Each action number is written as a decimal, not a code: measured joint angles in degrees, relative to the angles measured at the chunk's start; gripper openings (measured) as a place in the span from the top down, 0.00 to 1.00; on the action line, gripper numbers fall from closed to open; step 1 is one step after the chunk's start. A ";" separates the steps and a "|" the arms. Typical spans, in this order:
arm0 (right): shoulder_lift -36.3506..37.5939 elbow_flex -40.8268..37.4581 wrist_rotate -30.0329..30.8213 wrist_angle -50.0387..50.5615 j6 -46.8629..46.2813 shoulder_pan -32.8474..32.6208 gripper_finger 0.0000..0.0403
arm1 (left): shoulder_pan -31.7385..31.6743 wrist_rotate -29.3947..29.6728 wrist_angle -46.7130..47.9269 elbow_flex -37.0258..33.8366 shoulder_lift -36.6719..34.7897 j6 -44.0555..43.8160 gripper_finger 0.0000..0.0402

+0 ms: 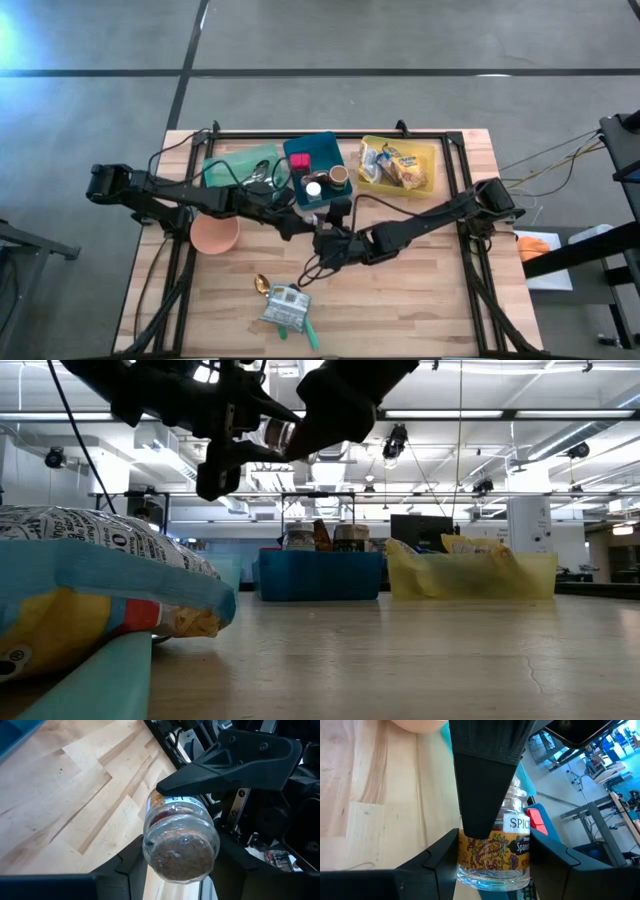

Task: Pick & Place Food Item
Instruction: Put the brown seasoning bottle into the blue bin

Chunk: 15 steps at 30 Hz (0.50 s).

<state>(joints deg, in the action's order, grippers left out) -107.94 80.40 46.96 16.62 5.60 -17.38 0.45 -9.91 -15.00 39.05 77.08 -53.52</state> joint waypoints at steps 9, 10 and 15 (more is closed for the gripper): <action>0.00 0.00 -0.11 -0.08 -1.44 -0.34 0.52 | 0.02 -1.29 -0.07 0.00 -0.02 -0.04 0.59; 0.00 0.00 -0.14 -0.09 -2.25 -0.41 0.50 | 0.02 -1.56 -0.07 0.00 -0.02 -0.04 0.59; -0.04 -0.02 -0.92 -0.15 -5.62 -0.82 0.27 | -0.05 -2.79 -0.31 0.20 -1.57 0.20 0.59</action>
<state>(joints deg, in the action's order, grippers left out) -107.98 80.38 46.04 16.46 -0.02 -18.20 0.40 -12.70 -15.32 39.24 75.51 -53.32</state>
